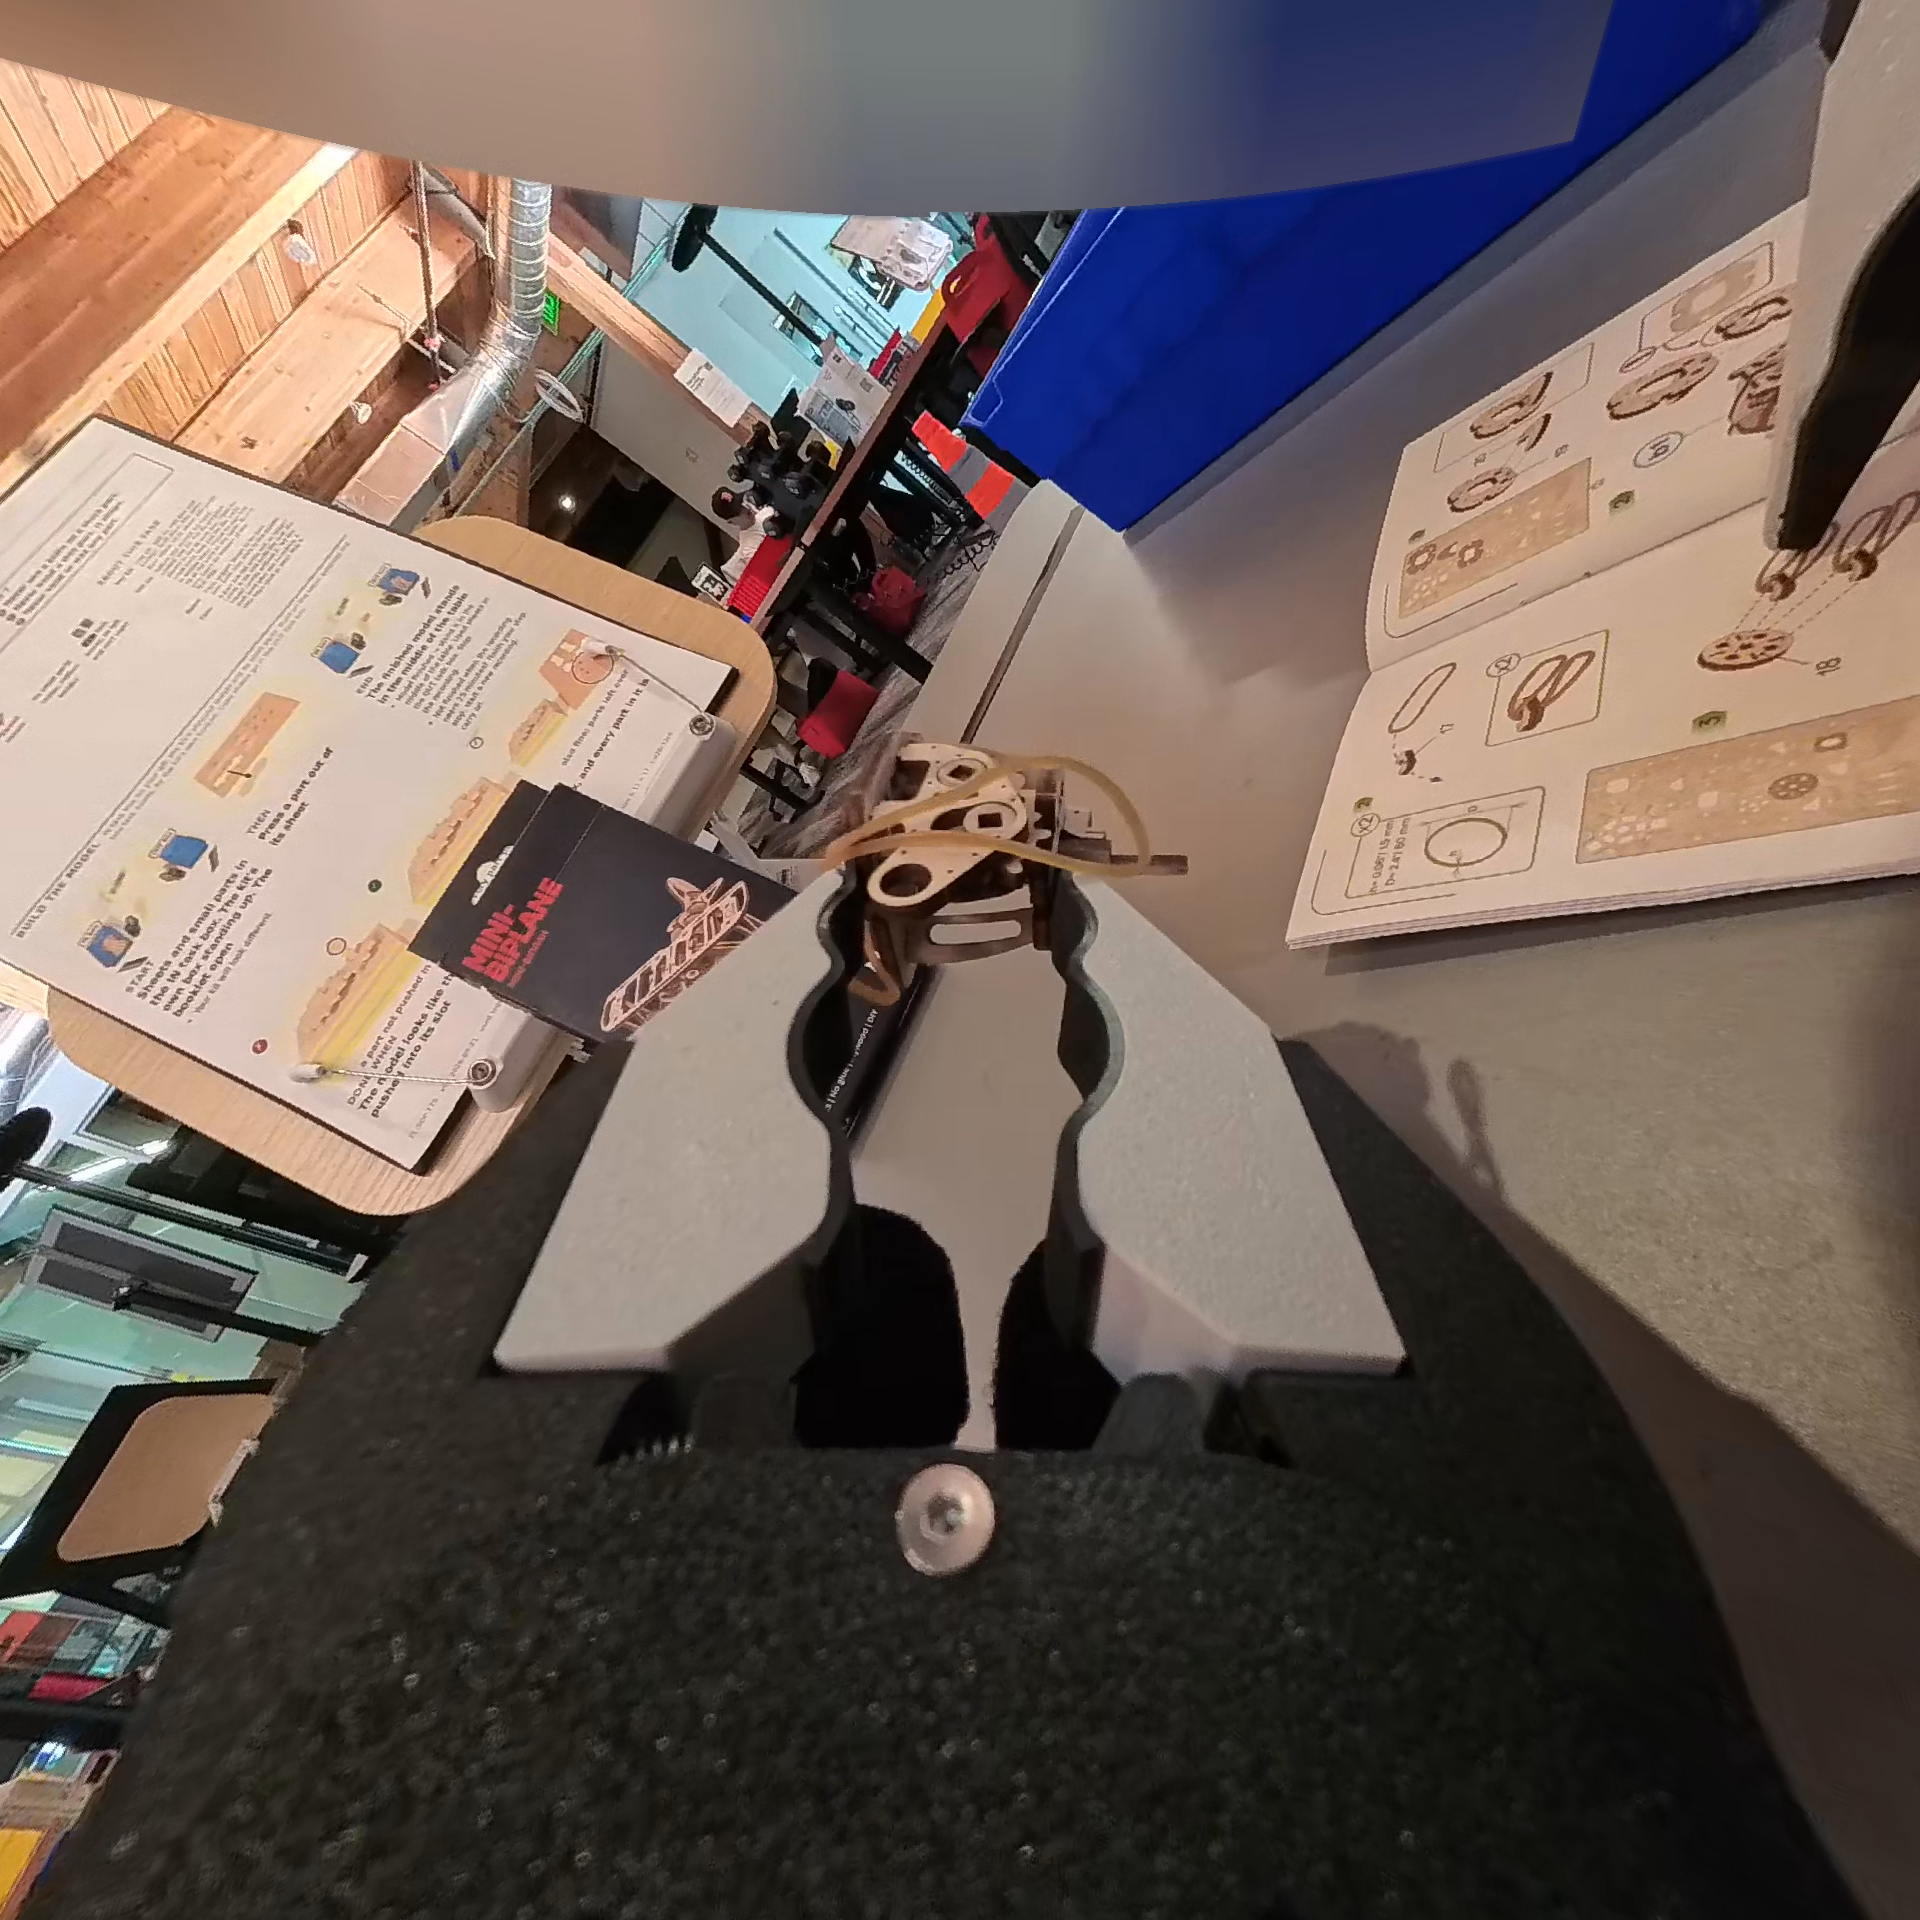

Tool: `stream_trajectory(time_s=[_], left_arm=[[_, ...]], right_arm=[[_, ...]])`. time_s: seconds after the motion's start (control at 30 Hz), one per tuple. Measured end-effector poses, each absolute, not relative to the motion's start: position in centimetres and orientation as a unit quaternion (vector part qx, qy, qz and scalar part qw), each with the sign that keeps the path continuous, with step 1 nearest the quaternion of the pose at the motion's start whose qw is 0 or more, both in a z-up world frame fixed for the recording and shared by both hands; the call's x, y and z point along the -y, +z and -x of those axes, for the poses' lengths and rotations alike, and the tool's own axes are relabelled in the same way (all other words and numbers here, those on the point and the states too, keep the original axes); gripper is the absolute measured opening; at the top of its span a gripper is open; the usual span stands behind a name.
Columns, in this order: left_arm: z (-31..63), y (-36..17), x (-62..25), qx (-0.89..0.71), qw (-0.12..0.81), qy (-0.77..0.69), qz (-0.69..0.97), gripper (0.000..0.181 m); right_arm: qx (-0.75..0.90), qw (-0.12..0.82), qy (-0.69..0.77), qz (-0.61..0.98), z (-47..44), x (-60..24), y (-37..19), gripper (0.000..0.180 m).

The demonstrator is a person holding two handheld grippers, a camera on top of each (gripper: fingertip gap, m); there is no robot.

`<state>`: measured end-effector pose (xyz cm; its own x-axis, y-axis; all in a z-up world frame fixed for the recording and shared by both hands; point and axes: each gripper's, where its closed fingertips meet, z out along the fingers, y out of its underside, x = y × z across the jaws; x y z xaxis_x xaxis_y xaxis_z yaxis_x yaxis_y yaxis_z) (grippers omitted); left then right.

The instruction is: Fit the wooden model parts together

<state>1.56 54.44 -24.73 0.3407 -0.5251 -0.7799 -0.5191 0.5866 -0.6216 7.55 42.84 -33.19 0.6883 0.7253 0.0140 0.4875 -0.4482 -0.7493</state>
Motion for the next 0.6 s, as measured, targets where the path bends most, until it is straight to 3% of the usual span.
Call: stream_trajectory(time_s=[0.6], left_arm=[[-1.63, -24.91, -54.36, -0.579, 0.678, -0.001, 0.453, 0.034]], right_arm=[[0.361, 0.380, 0.156, 0.837, -7.57, -42.95, -33.21, 0.066]])
